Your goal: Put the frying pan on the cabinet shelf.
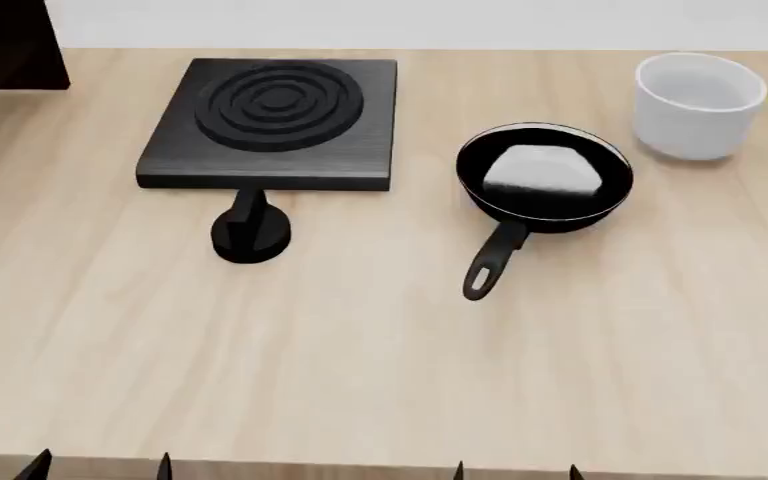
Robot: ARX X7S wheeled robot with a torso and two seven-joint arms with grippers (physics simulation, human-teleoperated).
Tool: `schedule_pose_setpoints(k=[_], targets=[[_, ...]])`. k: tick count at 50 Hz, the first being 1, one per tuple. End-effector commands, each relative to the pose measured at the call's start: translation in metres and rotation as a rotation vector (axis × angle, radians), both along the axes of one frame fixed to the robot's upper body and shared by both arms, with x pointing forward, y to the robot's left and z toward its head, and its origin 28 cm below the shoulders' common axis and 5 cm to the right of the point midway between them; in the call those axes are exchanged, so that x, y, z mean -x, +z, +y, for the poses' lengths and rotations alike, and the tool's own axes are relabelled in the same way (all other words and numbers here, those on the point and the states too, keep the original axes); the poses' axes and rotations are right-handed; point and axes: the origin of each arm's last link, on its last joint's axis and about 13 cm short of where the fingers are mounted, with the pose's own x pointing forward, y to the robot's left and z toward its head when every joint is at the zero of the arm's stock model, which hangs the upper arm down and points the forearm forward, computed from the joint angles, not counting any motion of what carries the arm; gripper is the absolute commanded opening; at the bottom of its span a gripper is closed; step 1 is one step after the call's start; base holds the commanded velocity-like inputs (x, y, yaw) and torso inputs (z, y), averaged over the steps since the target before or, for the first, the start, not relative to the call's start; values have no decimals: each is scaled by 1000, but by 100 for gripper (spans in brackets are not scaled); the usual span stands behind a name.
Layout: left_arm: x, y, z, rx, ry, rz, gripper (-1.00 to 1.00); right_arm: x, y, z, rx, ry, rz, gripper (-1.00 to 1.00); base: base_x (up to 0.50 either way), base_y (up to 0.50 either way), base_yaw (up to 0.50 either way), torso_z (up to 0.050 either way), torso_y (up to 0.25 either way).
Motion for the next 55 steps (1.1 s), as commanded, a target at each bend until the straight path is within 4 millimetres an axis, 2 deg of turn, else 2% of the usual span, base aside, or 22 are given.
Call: schedule_pose_setpoints(k=[1, 17, 22, 55], targets=[[0, 0, 0, -10, 0, 0, 100, 0, 0, -2, 0, -13, 0, 100, 0, 0, 0, 0, 0], [1, 3, 2, 16, 27, -8, 100, 0, 4, -2, -16, -36, -9, 100, 0, 0, 0, 0, 0], [5, 3, 1, -51, -15, -67, 100, 0, 3, -2, -5, -39, -1, 100, 0, 0, 0, 5, 0], [4, 1, 0, 1, -36, -39, 100, 0, 1, -3, 11, -36, 7, 100, 0, 0, 0, 50, 0]])
